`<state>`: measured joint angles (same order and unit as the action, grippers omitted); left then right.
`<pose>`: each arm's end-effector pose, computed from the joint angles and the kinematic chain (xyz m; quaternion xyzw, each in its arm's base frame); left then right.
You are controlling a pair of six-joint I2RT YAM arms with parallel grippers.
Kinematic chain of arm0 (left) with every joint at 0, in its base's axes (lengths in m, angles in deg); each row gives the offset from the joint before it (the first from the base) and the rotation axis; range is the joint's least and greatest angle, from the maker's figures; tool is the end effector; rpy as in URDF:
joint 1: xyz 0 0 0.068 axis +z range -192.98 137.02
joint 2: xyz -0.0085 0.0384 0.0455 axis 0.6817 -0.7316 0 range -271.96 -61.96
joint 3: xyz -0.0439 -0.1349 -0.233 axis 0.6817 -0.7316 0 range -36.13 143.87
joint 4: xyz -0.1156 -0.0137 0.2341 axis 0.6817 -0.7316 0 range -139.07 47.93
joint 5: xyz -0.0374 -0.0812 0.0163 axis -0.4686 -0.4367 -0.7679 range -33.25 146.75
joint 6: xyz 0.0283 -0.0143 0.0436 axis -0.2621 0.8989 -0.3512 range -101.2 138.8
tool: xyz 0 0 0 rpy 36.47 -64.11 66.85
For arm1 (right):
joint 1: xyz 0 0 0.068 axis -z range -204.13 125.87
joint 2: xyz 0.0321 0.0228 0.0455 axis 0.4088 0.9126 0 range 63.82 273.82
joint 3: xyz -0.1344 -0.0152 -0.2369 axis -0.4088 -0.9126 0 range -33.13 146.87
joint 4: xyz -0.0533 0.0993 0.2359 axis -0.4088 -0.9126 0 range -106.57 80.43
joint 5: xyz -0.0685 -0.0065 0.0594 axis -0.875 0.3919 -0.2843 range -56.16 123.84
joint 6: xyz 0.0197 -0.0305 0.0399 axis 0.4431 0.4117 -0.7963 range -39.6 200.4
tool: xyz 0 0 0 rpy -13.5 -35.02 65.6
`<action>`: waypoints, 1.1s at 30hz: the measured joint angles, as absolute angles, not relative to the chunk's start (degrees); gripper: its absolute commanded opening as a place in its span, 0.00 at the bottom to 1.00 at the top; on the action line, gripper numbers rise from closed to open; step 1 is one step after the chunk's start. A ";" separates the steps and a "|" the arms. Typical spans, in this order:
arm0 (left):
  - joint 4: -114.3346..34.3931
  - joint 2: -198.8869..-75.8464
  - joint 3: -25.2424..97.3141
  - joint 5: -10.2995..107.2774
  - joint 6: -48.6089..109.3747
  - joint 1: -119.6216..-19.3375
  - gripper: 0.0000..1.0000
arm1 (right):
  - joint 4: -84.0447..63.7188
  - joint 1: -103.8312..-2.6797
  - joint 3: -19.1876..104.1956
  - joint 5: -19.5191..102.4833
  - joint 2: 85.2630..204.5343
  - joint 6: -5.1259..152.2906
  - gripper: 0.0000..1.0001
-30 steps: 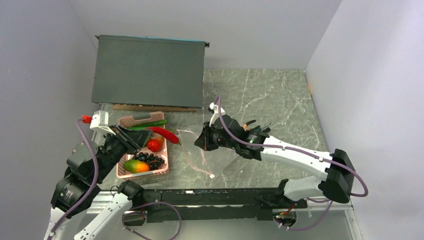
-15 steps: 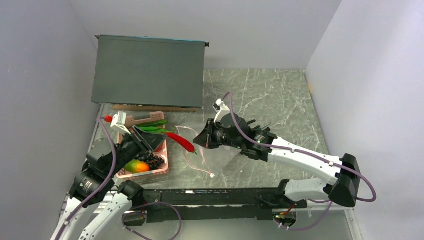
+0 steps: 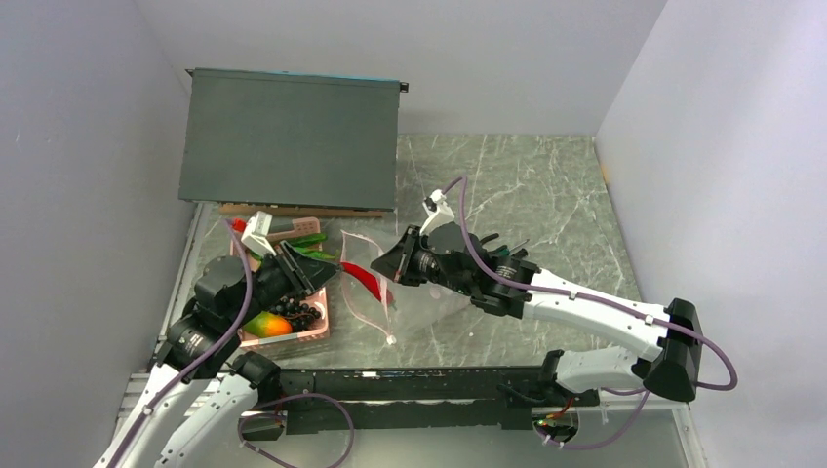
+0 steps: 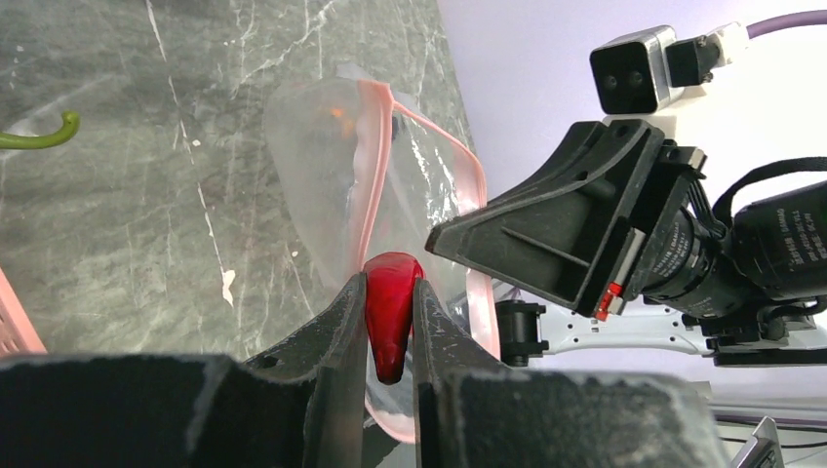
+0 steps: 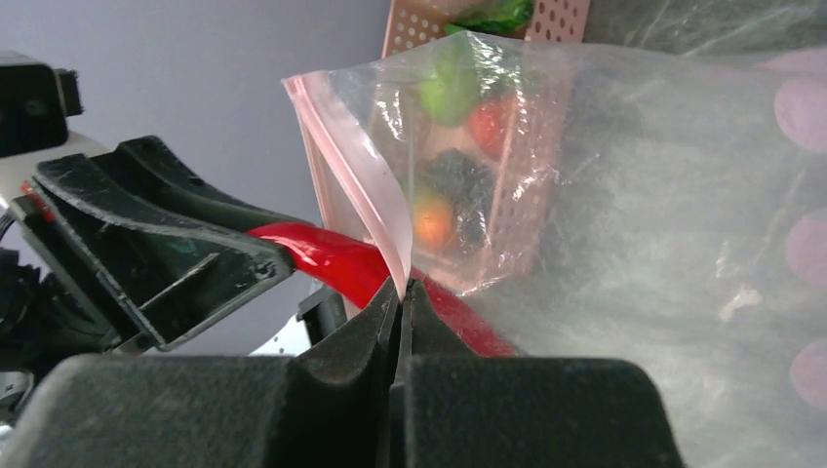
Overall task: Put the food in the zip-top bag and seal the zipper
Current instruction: Place the fake vegetable in the zipper food storage bag.
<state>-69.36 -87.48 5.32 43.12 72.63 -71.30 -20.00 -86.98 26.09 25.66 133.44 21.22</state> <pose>0.0904 -0.0583 0.3308 -0.0962 0.7657 -0.4826 0.4141 0.1331 0.2485 0.3369 0.0141 0.8221 0.4668 0.3257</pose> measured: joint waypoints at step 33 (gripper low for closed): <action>-81.19 -88.88 14.65 45.18 65.43 -71.30 0.88 | -17.43 -89.64 27.73 22.16 132.83 25.02 0.00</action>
